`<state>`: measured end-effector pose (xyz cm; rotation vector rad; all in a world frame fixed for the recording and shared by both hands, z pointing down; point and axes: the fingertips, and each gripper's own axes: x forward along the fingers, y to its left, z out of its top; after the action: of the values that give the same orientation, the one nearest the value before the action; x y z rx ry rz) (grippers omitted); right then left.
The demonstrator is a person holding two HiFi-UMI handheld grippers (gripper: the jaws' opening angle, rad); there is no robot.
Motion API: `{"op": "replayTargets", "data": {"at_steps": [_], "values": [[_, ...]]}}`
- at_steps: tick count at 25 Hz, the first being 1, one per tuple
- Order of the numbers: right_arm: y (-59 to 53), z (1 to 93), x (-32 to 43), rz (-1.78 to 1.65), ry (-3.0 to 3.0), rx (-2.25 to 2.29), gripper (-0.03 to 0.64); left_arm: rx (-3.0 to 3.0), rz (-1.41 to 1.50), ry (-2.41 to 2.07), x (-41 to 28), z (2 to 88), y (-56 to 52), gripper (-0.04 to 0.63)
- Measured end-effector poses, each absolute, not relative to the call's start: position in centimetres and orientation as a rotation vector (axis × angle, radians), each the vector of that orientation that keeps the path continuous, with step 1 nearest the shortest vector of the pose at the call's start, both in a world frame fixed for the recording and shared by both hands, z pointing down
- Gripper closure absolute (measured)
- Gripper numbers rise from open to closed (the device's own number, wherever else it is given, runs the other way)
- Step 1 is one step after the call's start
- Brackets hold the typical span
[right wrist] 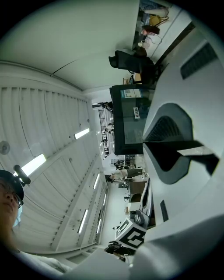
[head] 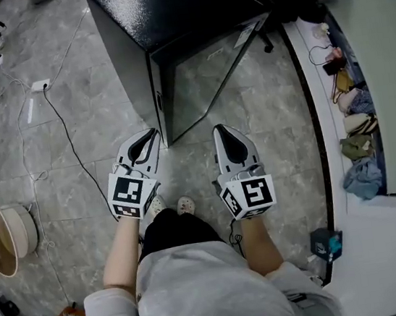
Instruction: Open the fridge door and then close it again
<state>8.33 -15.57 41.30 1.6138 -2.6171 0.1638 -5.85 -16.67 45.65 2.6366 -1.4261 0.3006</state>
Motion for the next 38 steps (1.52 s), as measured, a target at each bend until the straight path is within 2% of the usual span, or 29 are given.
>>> {"op": "replayTargets", "data": {"at_steps": [7,10,24,29,32,38], "values": [[-16.2,42.3,8.4,0.180,-2.593,1.625,0.591,2.602,0.446,-1.381,-5.3,49.7,-20.5,0.575],[-16.4,42.6,8.6,0.181,-2.579,1.632,0.591,2.591,0.499,-1.350,-4.9,51.3,-22.0,0.517],[-16.7,44.2,10.3,0.224,-2.508,1.677,0.591,2.546,0.622,-1.267,-2.8,56.3,-26.9,0.479],[-16.9,44.3,10.5,0.213,-2.502,1.680,0.592,2.531,0.589,-1.258,-2.5,56.7,-27.3,0.486],[-16.7,44.3,10.7,0.217,-2.501,1.685,0.591,2.503,0.574,-1.266,-2.8,56.6,-27.4,0.529],[-16.3,44.3,10.8,0.229,-2.503,1.690,0.592,2.482,0.611,-1.276,-2.8,56.5,-27.2,0.540]]}}
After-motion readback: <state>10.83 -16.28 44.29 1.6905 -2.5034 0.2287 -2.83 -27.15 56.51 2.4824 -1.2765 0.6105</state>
